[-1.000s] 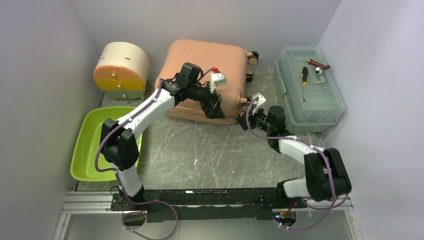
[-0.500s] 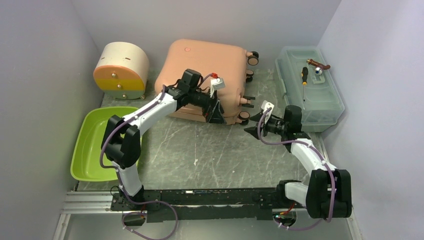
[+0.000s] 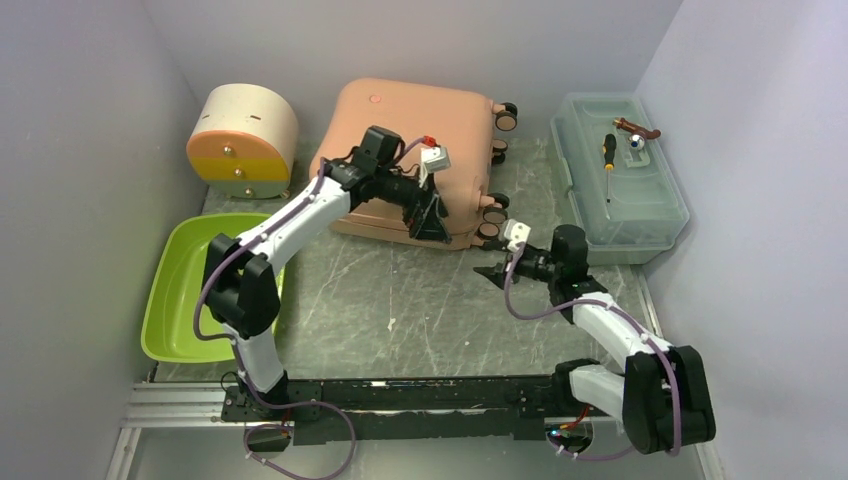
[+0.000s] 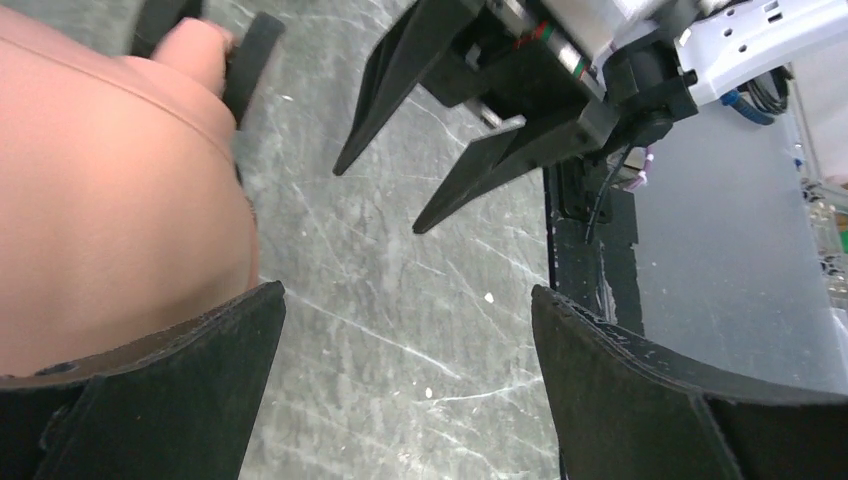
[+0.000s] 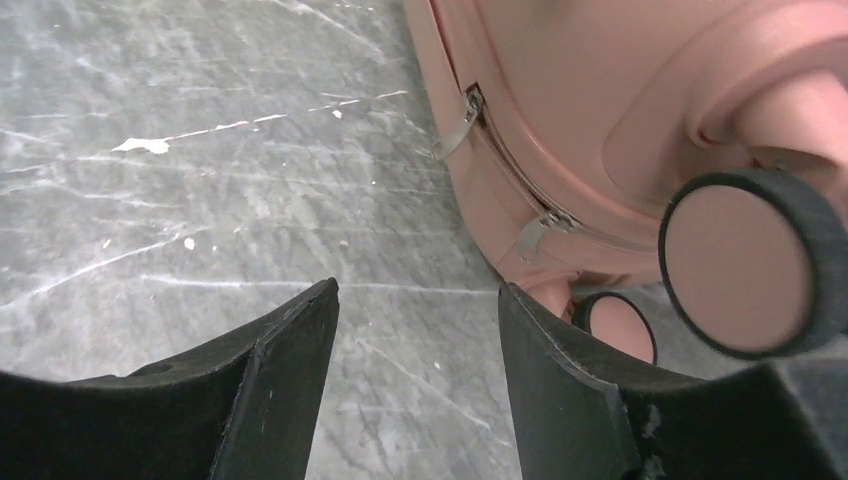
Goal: Open, take out, and arrange the luggage
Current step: Pick up the zipper from the luggage.
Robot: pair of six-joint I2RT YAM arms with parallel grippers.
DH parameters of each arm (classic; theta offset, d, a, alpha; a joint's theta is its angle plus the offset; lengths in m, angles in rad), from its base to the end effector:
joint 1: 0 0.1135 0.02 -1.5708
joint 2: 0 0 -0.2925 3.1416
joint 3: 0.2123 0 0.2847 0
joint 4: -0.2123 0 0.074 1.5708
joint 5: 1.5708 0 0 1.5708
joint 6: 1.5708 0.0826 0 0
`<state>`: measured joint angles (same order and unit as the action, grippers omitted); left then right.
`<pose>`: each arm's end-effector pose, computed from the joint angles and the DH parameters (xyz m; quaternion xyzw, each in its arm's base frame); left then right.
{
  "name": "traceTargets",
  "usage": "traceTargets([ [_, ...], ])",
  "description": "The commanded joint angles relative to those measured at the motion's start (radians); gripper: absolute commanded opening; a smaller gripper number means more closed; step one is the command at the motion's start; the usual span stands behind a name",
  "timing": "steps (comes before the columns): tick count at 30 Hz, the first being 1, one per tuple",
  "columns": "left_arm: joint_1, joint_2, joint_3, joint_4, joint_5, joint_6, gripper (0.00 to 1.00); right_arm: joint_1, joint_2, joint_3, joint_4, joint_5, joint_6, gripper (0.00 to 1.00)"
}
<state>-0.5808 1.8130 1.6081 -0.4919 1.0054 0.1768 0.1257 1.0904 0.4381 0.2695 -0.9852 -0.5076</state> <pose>0.3509 -0.3137 0.3237 0.4831 0.6622 -0.5021 0.2757 0.2428 0.1001 0.2069 -0.4789 0.6115 0.2912 0.5586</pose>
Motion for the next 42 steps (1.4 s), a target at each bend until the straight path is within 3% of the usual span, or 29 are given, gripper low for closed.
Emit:
traceTargets([
  [1, 0.055, -0.132, 0.066, -0.14, -0.044, 0.159, 0.99, 0.154, 0.024, -0.016, 0.196, 0.283, -0.004, 0.62],
  [4, 0.15, -0.206, 0.021, -0.119, -0.05, 0.157, 1.0, 0.271, 0.062, 0.001, 0.224, 0.459, -0.028, 0.61],
  [9, 0.286, -0.319, -0.071, -0.086, -0.034, 0.16, 1.0, 0.351, 0.127, -0.016, 0.335, 0.695, -0.048, 0.61],
  [16, 0.344, -0.391, -0.176, -0.054, 0.003, 0.152, 1.0, 0.384, 0.166, -0.002, 0.382, 0.903, -0.007, 0.55],
  [26, 0.351, -0.377, -0.179, -0.016, 0.024, 0.118, 1.0, 0.385, 0.247, 0.018, 0.397, 0.937, 0.026, 0.54],
  [36, 0.351, -0.363, -0.189, -0.008, 0.028, 0.122, 0.99, 0.385, 0.307, 0.031, 0.519, 0.938, 0.055, 0.55],
  [42, 0.351, -0.366, -0.194, -0.011, 0.027, 0.126, 0.99, 0.385, 0.36, 0.046, 0.584, 0.929, 0.057, 0.51],
])
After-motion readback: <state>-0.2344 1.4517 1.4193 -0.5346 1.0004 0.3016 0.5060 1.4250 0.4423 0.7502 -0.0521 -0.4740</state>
